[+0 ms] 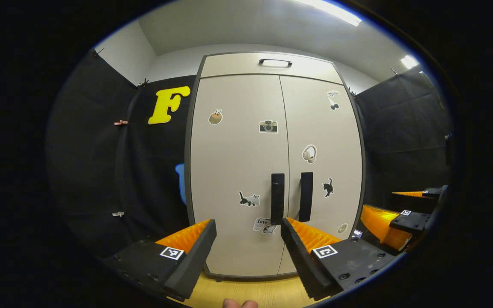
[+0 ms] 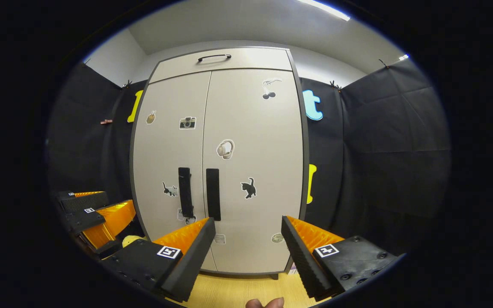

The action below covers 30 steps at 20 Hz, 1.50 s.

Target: Open the right door of the double-door shoe cabinet with the right hand, and open the left door with the left hand.

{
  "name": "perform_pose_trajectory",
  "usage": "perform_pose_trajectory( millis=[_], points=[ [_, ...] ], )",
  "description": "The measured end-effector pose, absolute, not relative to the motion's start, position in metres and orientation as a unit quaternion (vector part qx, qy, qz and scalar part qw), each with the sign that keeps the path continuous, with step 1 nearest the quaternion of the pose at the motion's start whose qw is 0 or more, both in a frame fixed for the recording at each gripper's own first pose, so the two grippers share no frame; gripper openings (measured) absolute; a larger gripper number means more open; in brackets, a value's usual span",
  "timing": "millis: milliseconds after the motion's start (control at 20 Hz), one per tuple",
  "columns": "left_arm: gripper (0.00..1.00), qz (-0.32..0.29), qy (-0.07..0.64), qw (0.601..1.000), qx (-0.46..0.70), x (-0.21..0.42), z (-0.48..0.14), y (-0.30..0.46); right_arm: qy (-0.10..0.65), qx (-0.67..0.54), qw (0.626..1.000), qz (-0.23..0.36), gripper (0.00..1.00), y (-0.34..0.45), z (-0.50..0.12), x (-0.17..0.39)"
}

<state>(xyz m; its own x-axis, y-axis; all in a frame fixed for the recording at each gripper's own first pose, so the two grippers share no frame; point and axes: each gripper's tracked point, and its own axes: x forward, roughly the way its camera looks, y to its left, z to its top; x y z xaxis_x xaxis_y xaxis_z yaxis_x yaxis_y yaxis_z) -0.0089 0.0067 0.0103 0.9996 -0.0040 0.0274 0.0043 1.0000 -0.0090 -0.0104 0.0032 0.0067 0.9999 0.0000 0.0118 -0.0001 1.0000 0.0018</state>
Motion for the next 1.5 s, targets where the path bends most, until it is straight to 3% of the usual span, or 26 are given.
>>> perform_pose_trajectory(
  millis=[650, 1250, 1350, 1500],
  points=[
    [0.94, 0.0, -0.006, 1.0, -0.006, -0.025, 0.011, 0.021, -0.003, 0.005, 1.0, 0.009, 0.97, 0.025, 0.012, 0.001],
    [0.93, 0.007, 0.013, 1.0, -0.01, -0.03, -0.013, 0.059, 0.005, 0.001, 1.0, 0.031, 0.98, 0.081, -0.005, 0.117],
    [0.94, 0.009, 0.017, 1.0, -0.013, -0.028, -0.018, 0.066, 0.011, -0.002, 1.0, 0.018, 0.94, 0.08, -0.014, 0.133],
    [0.94, 0.014, 0.025, 0.999, -0.019, -0.026, -0.027, 0.075, 0.017, 0.015, 1.0, 0.0, 0.74, 0.078, -0.021, 0.153]
  ],
)
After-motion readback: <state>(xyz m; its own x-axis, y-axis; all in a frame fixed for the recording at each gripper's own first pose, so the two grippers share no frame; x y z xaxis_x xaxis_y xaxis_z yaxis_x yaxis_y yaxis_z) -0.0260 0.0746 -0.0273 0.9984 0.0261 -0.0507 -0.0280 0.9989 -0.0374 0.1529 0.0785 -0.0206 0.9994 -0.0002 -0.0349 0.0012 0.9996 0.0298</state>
